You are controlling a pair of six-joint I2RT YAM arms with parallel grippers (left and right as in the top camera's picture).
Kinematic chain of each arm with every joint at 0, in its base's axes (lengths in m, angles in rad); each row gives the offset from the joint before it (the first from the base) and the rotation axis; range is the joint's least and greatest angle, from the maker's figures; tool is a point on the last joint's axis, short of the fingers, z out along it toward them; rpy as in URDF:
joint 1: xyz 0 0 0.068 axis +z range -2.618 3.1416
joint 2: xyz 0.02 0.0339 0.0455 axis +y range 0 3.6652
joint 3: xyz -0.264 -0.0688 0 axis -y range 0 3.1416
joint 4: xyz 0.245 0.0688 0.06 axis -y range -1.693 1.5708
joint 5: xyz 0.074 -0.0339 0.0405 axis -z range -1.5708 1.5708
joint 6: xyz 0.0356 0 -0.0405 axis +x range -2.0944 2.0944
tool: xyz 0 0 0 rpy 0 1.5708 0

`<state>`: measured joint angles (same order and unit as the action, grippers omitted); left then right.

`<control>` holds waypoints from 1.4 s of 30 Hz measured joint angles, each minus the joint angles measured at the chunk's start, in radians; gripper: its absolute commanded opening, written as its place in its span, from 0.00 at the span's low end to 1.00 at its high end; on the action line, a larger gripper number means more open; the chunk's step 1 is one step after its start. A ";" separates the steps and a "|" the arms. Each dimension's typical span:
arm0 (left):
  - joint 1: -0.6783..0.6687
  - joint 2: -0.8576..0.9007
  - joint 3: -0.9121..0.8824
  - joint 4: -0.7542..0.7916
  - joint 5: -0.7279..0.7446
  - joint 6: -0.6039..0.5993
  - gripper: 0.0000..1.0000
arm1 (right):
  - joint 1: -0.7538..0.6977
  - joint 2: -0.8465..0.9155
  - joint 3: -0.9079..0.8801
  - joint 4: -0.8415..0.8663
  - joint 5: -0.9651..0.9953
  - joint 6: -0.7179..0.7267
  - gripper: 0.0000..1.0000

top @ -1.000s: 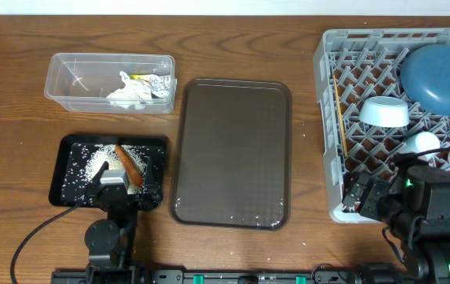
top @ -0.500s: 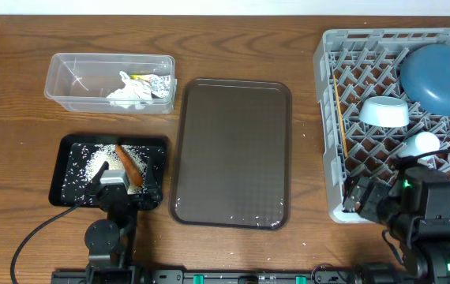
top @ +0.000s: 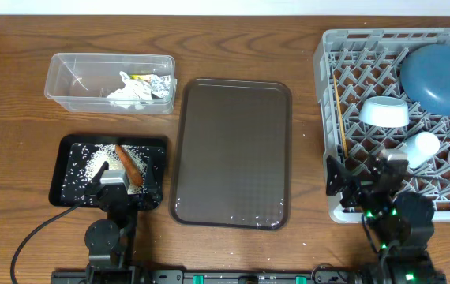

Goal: Sort waste into correct bins and load items into the dishwasher rack

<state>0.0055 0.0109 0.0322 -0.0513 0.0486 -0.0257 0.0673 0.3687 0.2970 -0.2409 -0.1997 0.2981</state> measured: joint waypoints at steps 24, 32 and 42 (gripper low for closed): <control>0.000 0.000 0.000 0.000 0.000 0.000 0.98 | -0.045 -0.354 -0.290 0.188 -0.006 -0.182 0.99; 0.000 0.000 0.000 0.000 0.000 0.000 0.98 | -0.094 -0.354 -0.290 0.187 0.007 -0.342 0.99; 0.000 0.000 0.000 0.000 0.000 0.000 0.98 | -0.094 -0.354 -0.290 0.187 0.010 -0.417 0.99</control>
<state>0.0055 0.0109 0.0322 -0.0513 0.0490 -0.0257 -0.0269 0.0143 0.0071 -0.0544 -0.1898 -0.1188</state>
